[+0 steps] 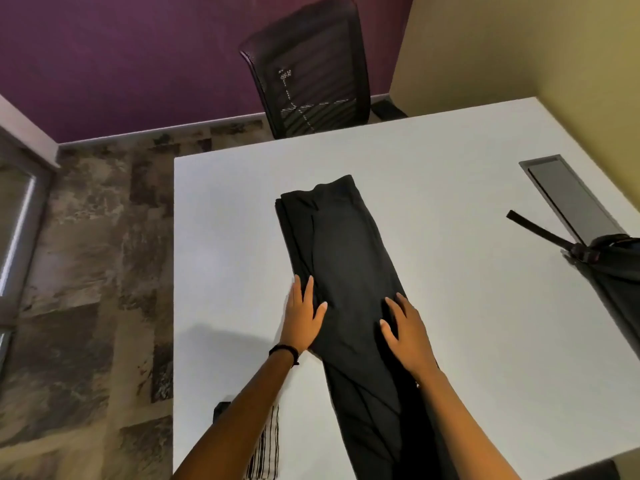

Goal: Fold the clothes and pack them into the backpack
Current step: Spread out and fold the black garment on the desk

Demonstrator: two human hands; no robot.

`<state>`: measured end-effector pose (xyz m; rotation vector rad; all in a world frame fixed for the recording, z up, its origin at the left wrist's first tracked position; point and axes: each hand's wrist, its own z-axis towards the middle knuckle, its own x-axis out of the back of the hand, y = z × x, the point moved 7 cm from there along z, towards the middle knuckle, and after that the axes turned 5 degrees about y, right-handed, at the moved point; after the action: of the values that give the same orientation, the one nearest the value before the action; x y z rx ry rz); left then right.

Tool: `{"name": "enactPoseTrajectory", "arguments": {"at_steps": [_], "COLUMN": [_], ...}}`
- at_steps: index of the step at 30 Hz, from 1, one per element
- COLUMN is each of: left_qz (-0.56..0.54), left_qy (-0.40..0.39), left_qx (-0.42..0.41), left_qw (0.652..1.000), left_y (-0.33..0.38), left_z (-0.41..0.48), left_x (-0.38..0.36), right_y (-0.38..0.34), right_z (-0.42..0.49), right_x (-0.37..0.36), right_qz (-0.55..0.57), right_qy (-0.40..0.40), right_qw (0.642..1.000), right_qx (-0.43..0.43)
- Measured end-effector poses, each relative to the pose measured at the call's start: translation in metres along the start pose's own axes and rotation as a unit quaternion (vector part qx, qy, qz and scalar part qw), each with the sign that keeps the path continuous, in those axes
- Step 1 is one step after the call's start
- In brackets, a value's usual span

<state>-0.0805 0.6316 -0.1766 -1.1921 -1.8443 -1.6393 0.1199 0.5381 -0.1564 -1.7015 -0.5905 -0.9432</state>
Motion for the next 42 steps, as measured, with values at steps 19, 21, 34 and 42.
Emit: {"name": "enactPoseTrajectory", "arguments": {"at_steps": [19, 21, 34, 42], "left_qz": [-0.431, -0.459, -0.483, -0.441], "left_qy": [0.092, 0.09, 0.054, 0.103], "left_qx": [0.25, 0.266, 0.234, 0.168], "left_qw": [0.862, 0.843, 0.842, 0.875], "left_y": [-0.033, -0.032, 0.008, 0.034], "left_z": [0.148, 0.16, 0.195, 0.196], "left_x": [0.034, 0.035, 0.064, 0.118], "right_y": [-0.009, -0.011, -0.055, -0.082], "right_z": [0.213, 0.231, 0.276, 0.286], "right_x": [-0.006, -0.009, 0.001, 0.043], "right_qz": [0.312, 0.322, 0.286, 0.258], "right_qy": [0.024, -0.011, -0.099, -0.02], "right_qw": [0.916, 0.909, 0.934, 0.956], "right_qx": [-0.252, -0.262, -0.191, -0.137]}}
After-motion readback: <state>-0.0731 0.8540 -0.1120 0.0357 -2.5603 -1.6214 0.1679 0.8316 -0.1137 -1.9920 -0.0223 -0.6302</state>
